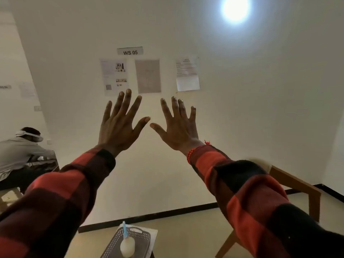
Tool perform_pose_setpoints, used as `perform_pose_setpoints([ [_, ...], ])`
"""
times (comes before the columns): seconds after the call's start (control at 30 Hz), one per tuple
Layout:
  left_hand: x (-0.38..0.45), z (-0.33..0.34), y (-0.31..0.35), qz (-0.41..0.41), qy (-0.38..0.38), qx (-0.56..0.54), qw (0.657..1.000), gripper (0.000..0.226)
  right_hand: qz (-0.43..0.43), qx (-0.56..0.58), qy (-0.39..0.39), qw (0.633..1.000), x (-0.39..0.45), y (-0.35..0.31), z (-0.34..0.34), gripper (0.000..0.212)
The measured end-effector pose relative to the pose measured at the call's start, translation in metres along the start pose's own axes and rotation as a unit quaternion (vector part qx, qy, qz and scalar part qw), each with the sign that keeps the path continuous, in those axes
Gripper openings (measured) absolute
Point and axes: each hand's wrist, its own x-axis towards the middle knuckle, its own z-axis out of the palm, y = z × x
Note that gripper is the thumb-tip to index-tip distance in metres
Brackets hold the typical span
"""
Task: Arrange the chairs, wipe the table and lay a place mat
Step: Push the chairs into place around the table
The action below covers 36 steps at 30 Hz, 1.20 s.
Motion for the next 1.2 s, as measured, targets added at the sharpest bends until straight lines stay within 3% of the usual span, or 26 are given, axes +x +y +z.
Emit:
perform_pose_setpoints([
  [0.43,-0.040,0.043,0.038,0.015,-0.062,-0.045,0.997,0.074,0.035,-0.026,-0.053,0.998,-0.062,0.015,0.034,0.084],
  [0.97,-0.073,0.056,0.029,0.022,-0.093,-0.074,0.993,0.075,0.053,-0.051,-0.081,0.994,-0.095,0.000,0.044,0.085],
  [1.2,-0.092,0.070,0.052,0.045,-0.119,-0.118,0.985,0.074,0.099,-0.079,-0.105,0.986,-0.139,0.017,0.042,0.085],
])
